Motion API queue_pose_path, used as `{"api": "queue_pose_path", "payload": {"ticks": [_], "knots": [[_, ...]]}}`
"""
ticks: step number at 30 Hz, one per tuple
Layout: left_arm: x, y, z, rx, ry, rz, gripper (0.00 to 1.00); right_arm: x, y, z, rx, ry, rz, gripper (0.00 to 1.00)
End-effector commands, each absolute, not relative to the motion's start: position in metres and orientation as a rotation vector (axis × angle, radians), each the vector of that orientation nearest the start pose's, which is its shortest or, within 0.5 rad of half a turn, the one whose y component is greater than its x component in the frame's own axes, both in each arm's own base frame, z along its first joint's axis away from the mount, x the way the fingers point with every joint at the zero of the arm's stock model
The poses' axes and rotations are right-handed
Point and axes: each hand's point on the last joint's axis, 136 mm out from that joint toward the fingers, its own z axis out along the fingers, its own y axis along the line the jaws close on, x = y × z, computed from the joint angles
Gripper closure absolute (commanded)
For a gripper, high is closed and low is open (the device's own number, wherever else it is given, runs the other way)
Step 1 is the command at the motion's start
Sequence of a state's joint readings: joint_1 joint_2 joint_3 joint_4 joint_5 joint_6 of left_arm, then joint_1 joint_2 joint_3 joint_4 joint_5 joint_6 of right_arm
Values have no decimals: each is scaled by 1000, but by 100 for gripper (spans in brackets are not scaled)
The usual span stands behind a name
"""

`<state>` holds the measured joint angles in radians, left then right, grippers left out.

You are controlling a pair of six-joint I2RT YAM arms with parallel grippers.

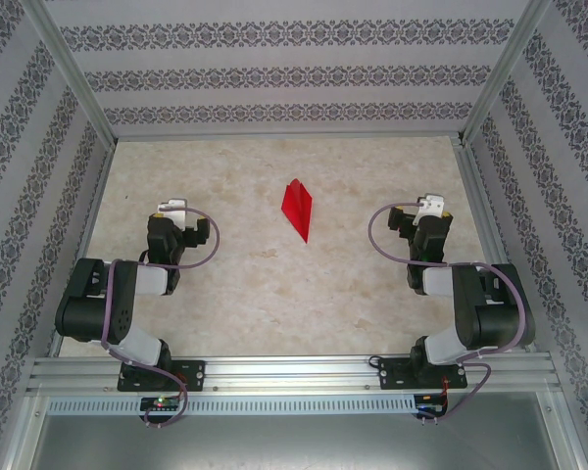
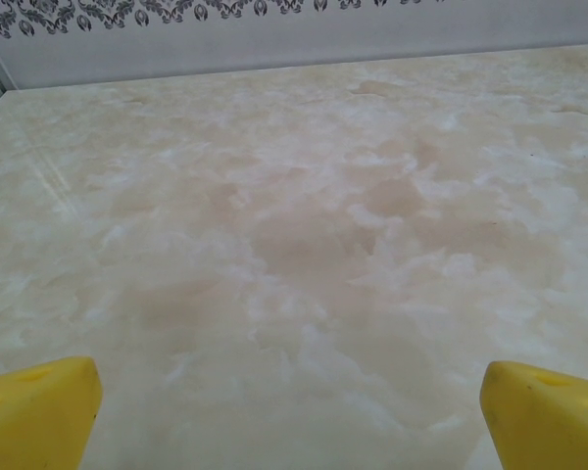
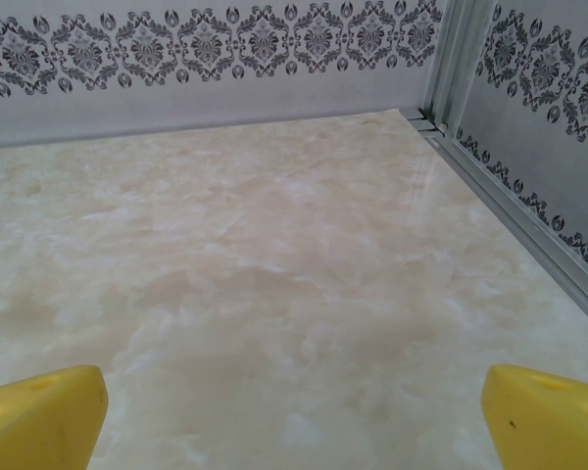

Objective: Fold a paper plane with a square sheet of paper (pick it up from the middle)

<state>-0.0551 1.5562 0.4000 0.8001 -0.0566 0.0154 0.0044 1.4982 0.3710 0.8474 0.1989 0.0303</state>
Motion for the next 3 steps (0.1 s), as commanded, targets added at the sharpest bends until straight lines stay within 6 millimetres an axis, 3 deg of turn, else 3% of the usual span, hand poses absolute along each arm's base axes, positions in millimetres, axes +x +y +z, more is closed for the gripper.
{"api": "queue_pose_path", "payload": {"ticks": [1, 3], "knots": [[408, -20, 102, 69, 1892, 15, 0, 398, -31, 127, 148, 1793, -148, 2], [407, -21, 102, 69, 1891, 13, 0, 397, -23, 128, 103, 1781, -115, 2]]}}
